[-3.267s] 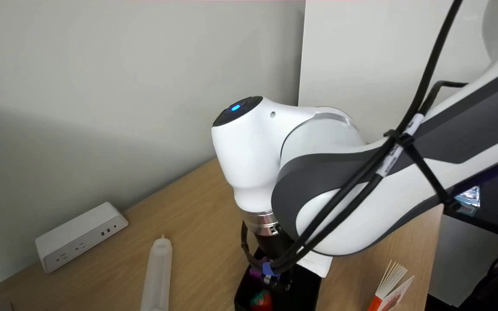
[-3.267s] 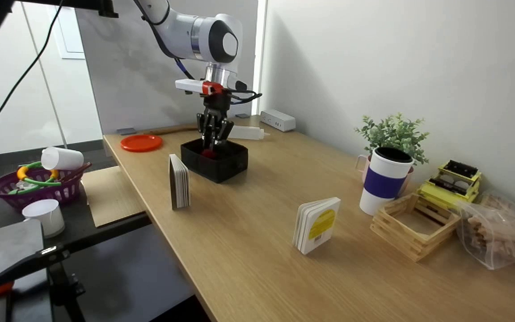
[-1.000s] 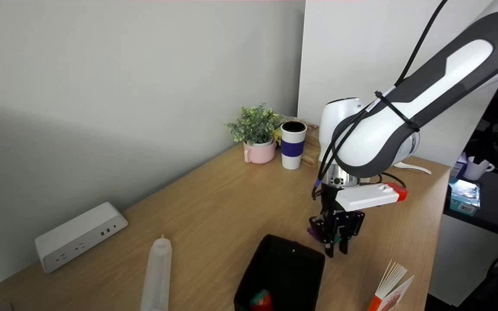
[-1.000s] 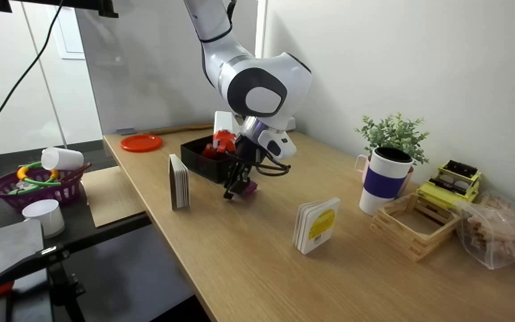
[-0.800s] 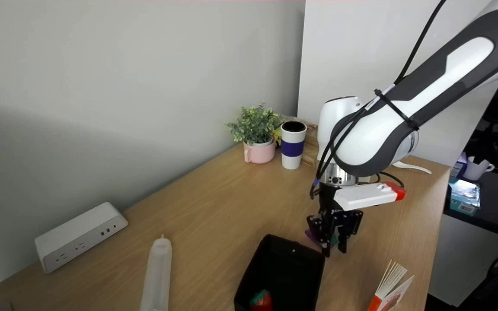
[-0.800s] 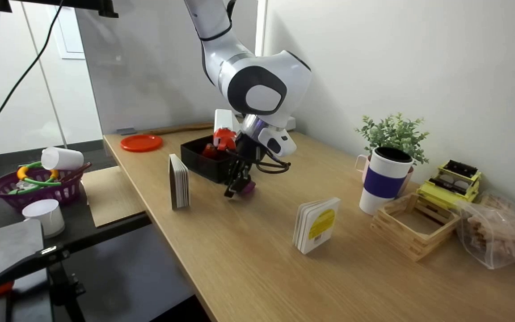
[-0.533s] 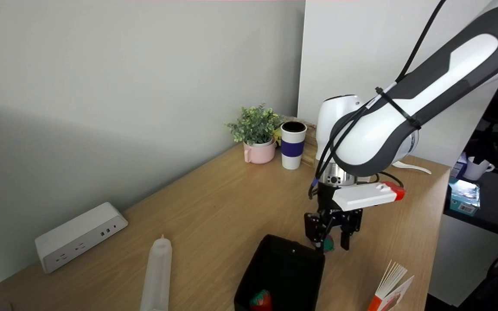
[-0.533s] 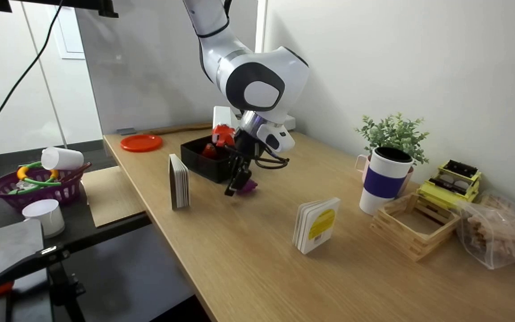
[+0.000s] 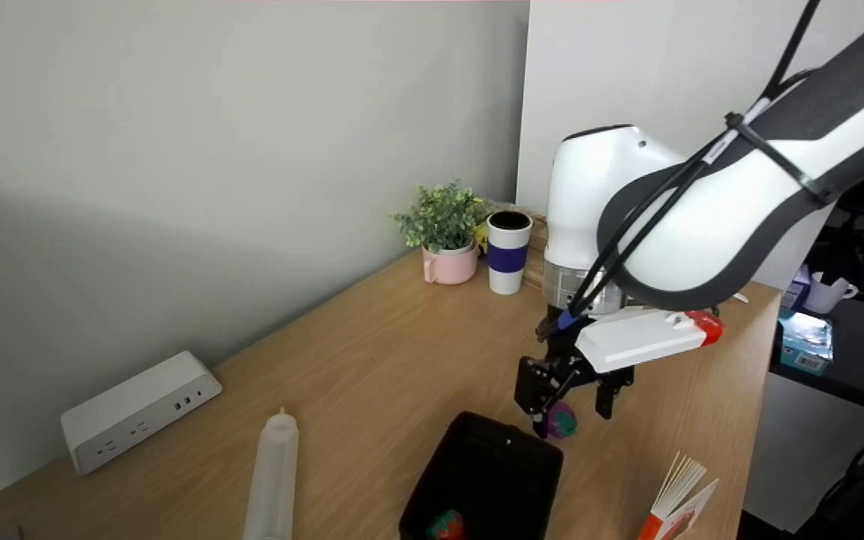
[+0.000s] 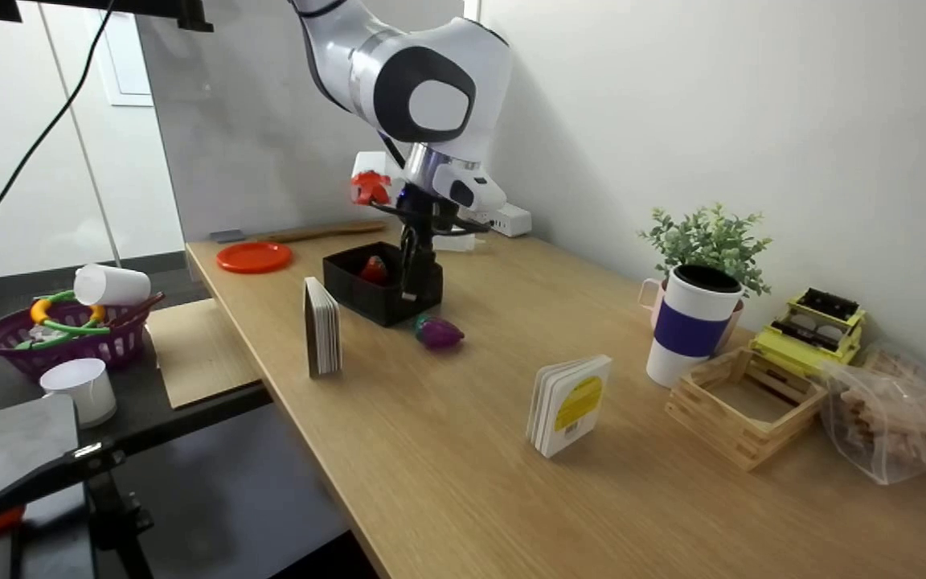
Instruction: Take the plastic grapes and strawberry from the black box one at a time and put them on the table
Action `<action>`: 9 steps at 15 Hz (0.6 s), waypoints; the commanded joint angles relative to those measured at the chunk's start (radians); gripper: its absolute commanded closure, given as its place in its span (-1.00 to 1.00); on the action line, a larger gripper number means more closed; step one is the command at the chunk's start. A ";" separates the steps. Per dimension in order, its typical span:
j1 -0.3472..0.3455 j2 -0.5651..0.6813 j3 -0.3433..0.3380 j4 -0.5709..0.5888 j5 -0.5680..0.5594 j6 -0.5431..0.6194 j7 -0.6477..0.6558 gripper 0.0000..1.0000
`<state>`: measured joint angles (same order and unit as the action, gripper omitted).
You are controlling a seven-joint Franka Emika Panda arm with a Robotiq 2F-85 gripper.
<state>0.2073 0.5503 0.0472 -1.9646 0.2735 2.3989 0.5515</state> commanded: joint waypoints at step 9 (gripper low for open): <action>0.141 -0.083 0.004 0.019 -0.321 -0.054 0.206 -1.00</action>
<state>0.3647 0.4494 0.0232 -1.9855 -0.0234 2.3830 0.8211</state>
